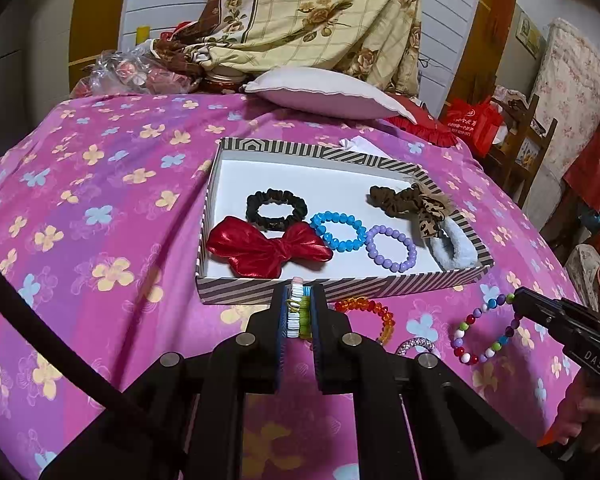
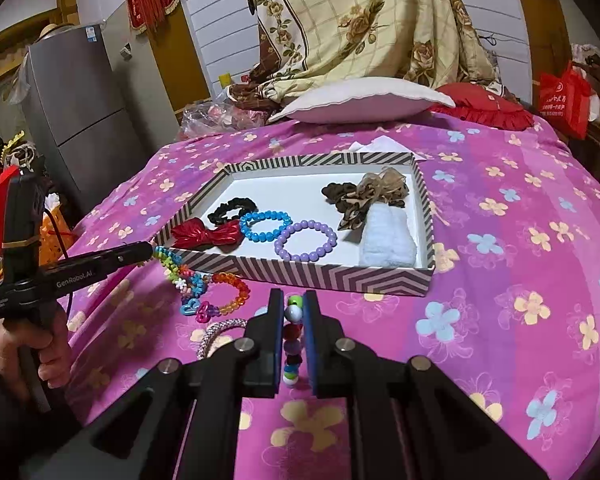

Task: Organize jewelry
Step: 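Lift both bracelets and hold them above the bedspread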

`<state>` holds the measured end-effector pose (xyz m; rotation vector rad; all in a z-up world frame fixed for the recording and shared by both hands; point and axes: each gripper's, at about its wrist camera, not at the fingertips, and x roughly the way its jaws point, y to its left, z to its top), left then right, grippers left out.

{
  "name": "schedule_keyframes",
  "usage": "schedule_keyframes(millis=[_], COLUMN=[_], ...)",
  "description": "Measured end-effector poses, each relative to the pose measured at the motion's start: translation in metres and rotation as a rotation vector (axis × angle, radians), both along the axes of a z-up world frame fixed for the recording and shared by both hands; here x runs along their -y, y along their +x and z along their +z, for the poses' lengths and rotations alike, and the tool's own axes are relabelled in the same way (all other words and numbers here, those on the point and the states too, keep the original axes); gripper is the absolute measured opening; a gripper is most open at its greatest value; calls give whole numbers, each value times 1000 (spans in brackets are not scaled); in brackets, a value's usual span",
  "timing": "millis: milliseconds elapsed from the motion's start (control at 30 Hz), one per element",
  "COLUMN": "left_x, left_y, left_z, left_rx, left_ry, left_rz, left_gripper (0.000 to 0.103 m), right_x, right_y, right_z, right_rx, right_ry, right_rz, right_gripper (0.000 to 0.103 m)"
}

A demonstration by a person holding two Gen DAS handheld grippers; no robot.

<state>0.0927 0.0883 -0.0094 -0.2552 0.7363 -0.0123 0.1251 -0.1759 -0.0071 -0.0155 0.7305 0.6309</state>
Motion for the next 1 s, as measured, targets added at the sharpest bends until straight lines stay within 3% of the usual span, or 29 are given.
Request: schedule_keyframes(millis=[1000], left_x=[-1], left_y=[1], left_z=[-5], left_rx=[-19], left_ry=[10], left_rz=[-3], left_gripper=[0], right_x=[-3], right_y=[-3], right_z=[-3], right_rx=[-7], right_ry=[-22], right_rz=[7], right_gripper=[9])
